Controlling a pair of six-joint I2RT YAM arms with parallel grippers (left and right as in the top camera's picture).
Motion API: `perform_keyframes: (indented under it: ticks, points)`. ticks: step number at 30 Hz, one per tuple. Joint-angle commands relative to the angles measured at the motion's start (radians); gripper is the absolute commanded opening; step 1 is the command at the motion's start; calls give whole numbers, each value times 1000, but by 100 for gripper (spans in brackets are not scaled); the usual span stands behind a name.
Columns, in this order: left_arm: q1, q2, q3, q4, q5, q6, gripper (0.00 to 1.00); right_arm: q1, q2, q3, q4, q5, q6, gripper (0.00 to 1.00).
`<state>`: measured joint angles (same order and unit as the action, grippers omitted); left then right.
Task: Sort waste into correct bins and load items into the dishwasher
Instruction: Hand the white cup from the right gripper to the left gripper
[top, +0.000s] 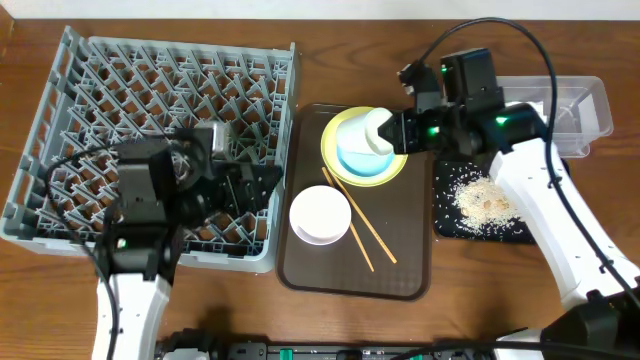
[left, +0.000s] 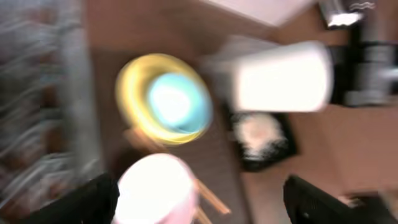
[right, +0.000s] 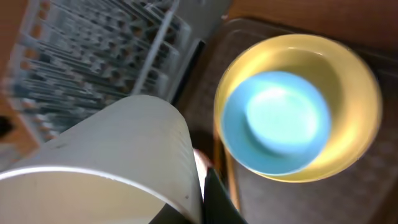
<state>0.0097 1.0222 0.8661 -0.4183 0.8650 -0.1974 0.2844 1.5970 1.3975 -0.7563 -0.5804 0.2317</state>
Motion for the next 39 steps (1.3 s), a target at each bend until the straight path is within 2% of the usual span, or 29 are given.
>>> perform_keyframes:
  ticks: [1,4,8,12,25,29,34,39]
  points:
    - [3,60,21,108,378,-5,87,-22,0,9,9,-256,26,1]
    - [3,107,21,220,528,-9,87,-21,0,9,21,-370,26,1]
    - [3,139,21,285,619,-11,87,-3,0,9,49,-505,26,1]
    - [3,139,22,294,621,-11,88,21,0,9,85,-624,29,1]
    - [3,139,22,318,653,-12,88,99,0,9,119,-681,94,1]
    - [3,139,22,367,653,-61,88,116,0,9,119,-681,98,1]
    - [0,139,22,453,653,-178,88,136,0,9,144,-677,119,1]
    - [-13,139,22,455,653,-201,87,138,0,9,194,-677,156,1]
